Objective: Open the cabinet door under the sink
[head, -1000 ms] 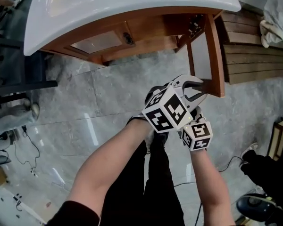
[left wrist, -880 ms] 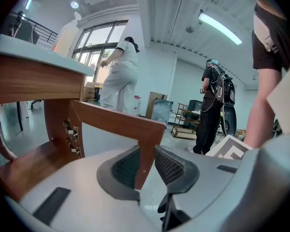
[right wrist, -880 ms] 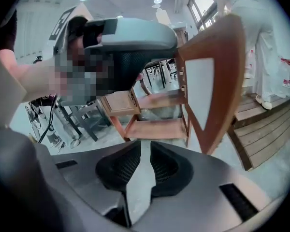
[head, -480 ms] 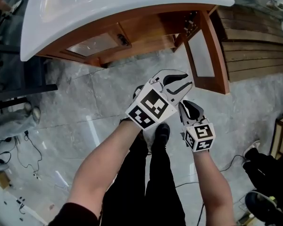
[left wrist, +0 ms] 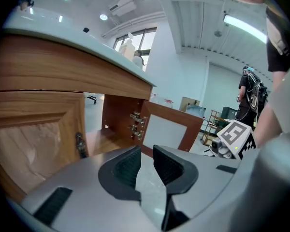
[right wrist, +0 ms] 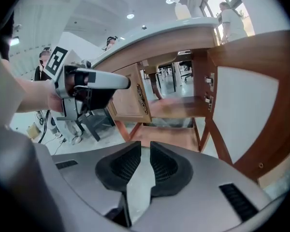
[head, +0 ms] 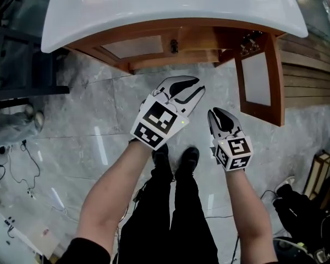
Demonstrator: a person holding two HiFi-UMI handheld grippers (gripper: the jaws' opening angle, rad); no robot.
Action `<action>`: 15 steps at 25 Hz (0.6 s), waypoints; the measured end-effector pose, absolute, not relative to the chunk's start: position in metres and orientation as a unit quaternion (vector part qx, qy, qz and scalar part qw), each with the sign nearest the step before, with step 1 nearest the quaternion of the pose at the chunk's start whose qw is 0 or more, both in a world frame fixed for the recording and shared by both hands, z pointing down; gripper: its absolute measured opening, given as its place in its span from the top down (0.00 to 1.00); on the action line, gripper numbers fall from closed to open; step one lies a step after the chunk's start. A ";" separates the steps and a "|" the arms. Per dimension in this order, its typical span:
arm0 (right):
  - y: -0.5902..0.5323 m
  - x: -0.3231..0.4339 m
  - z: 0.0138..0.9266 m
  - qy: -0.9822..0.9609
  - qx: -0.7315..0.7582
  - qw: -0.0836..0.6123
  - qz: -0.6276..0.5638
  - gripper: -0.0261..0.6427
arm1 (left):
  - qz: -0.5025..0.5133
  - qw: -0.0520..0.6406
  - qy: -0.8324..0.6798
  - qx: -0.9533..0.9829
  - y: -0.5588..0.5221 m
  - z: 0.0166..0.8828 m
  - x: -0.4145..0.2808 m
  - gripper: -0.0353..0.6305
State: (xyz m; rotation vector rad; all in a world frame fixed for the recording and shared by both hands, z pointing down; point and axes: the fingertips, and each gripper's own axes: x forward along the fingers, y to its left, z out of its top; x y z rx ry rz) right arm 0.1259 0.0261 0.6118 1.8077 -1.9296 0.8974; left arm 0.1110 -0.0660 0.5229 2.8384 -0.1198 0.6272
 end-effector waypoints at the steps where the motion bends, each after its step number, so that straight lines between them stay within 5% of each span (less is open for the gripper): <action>1: 0.017 0.122 0.610 -0.684 0.635 0.175 0.313 0.85 | 0.216 0.117 -0.050 0.968 -0.075 0.525 0.102 0.81; 15: -0.086 0.125 0.593 -0.717 0.612 0.155 0.294 0.85 | 0.235 0.136 -0.144 0.952 -0.147 0.548 0.058 0.81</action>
